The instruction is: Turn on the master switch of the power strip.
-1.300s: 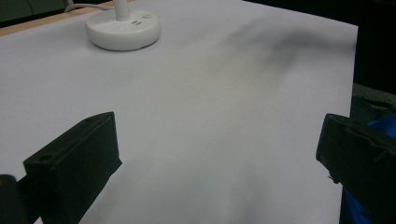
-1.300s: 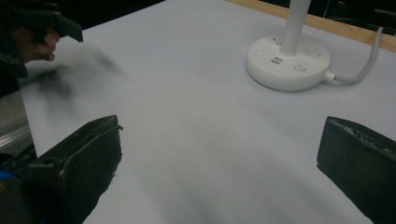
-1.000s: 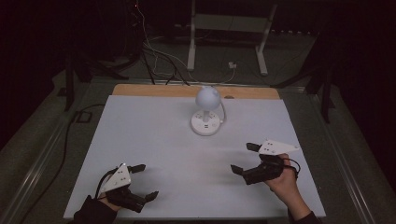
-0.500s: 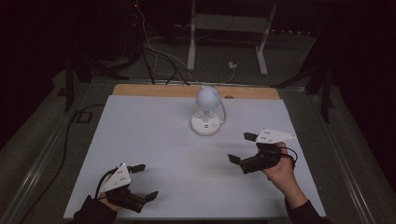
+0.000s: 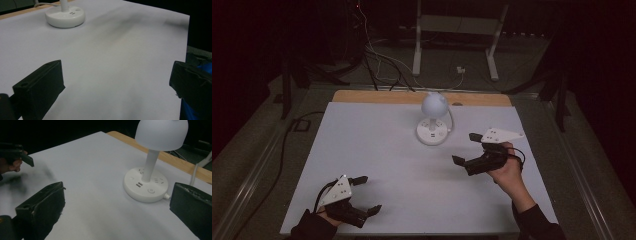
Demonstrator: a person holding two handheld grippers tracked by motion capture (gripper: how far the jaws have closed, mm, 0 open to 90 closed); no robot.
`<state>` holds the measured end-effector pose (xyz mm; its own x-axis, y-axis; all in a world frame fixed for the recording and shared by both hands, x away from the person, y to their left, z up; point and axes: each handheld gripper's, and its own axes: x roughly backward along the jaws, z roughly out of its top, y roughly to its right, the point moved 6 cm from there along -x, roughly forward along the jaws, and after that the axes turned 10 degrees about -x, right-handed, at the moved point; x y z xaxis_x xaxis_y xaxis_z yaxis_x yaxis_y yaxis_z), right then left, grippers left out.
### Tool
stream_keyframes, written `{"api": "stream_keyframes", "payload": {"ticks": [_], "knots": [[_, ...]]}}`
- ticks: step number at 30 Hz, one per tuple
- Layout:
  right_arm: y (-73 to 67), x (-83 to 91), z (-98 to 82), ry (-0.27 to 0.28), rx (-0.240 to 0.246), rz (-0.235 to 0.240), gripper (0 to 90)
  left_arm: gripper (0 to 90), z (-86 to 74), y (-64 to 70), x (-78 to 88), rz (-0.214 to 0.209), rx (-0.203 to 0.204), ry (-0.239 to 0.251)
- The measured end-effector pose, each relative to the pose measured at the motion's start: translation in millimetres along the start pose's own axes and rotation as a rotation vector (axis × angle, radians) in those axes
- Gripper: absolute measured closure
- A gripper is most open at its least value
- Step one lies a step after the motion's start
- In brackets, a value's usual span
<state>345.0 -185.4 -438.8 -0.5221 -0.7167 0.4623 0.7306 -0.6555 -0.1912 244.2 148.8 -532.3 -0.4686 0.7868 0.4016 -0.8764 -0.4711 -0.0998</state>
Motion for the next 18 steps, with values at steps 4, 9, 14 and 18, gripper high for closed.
{"api": "stream_keyframes", "payload": {"ticks": [4,9,14,18], "knots": [[2.2,-4.6,1.9,-0.001,0.003,-0.001,0.0,0.0,0.0,0.1,0.1,-0.001,0.001,0.0],[6.1,-14.0,7.6,0.001,0.001,-0.005,0.0,0.0,0.3,0.6,0.2,-0.005,-0.003,0.001],[9.7,-24.0,9.6,-0.005,0.004,-0.013,0.0,0.0,0.6,0.7,0.6,-0.004,-0.003,0.002],[12.6,-29.7,9.5,-0.012,0.004,-0.017,0.0,0.0,0.8,0.5,1.1,-0.003,-0.004,0.003]]}}
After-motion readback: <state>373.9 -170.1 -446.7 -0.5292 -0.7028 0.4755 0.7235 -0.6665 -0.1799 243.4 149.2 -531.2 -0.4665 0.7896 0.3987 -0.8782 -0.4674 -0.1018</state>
